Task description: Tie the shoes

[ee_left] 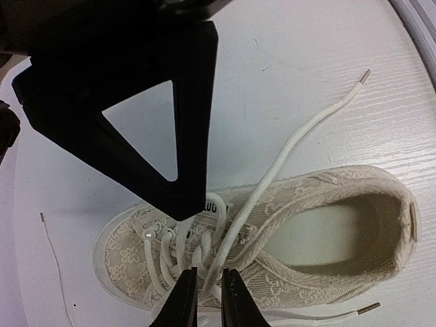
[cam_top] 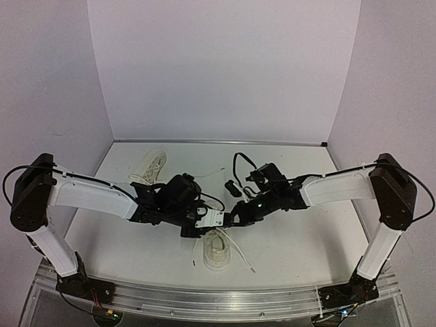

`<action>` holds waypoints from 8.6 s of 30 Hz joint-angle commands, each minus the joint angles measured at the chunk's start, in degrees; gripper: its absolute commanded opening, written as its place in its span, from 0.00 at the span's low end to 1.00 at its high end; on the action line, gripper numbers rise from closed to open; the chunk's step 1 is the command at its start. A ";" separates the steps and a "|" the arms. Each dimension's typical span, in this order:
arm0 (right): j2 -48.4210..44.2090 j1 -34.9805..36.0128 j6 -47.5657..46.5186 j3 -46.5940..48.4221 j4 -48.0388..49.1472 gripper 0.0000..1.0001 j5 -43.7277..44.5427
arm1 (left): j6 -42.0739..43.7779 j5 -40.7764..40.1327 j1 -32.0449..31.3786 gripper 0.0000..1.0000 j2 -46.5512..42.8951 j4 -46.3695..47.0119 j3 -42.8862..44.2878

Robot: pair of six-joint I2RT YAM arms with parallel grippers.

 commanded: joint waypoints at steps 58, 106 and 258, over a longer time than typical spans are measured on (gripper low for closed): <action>0.04 -0.17 0.32 2.25 1.60 0.00 -1.08 | -6.47 1.24 0.21 0.00 -0.16 2.82 3.98; -1.72 1.48 6.22 -2.35 11.54 0.05 -6.34 | -29.39 -1.33 1.91 0.00 8.97 24.85 -5.91; 6.20 -2.96 13.94 -3.77 18.22 0.00 -12.66 | -26.98 -0.83 1.35 0.05 5.73 55.42 -18.32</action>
